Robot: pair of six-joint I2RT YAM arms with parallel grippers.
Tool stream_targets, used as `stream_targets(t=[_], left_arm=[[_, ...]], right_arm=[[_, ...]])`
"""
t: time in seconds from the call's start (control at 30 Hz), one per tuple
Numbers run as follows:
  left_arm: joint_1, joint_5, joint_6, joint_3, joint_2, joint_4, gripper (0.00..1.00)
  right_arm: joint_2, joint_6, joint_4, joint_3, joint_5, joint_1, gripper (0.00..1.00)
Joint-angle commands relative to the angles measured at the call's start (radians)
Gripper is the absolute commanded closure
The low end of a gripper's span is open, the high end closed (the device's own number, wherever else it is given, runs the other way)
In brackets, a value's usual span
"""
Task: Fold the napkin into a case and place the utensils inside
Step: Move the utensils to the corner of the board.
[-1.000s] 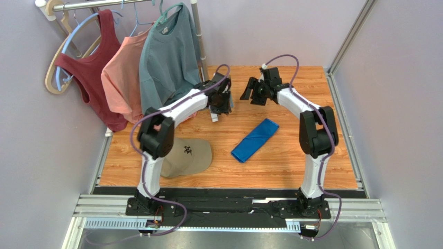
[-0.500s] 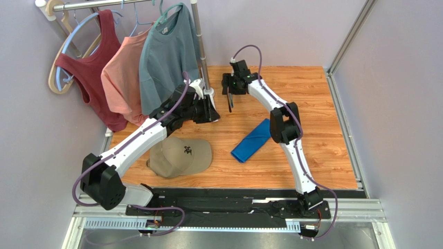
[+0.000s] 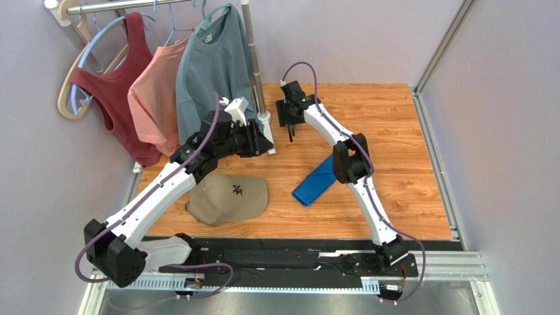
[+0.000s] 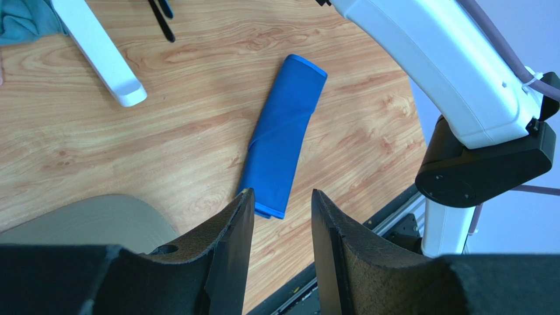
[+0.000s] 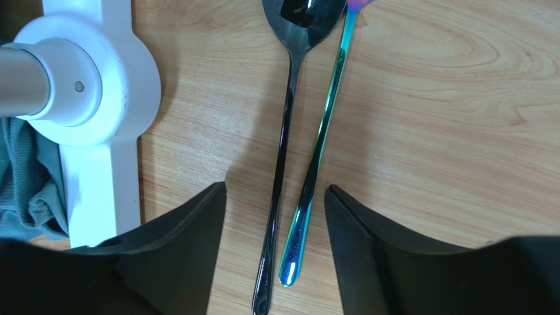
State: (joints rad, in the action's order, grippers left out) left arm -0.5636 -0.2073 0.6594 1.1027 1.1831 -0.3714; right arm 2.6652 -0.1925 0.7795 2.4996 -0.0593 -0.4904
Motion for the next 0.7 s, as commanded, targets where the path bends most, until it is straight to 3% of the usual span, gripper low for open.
stream_targets(t=[0.0, 0.33, 0.53, 0.67], left_arm=[[0.014, -0.026, 0.002, 0.029, -0.037, -0.001, 0.54], [0.022, -0.034, 0.008, 0.029, -0.068, -0.008, 0.55], [0.022, -0.029, 0.005, 0.029, -0.089, -0.02, 0.55], [0.024, -0.029, 0.002, 0.029, -0.099, -0.029, 0.55]], right_arm=[[0.055, 0.005, 0.093, 0.016, -0.034, -0.005, 0.43], [0.019, -0.044, 0.132, -0.056, -0.103, -0.046, 0.77], [0.013, -0.062, 0.152, -0.09, -0.108, -0.074, 0.88], [-0.022, -0.102, 0.158, -0.159, -0.116, -0.083, 0.9]])
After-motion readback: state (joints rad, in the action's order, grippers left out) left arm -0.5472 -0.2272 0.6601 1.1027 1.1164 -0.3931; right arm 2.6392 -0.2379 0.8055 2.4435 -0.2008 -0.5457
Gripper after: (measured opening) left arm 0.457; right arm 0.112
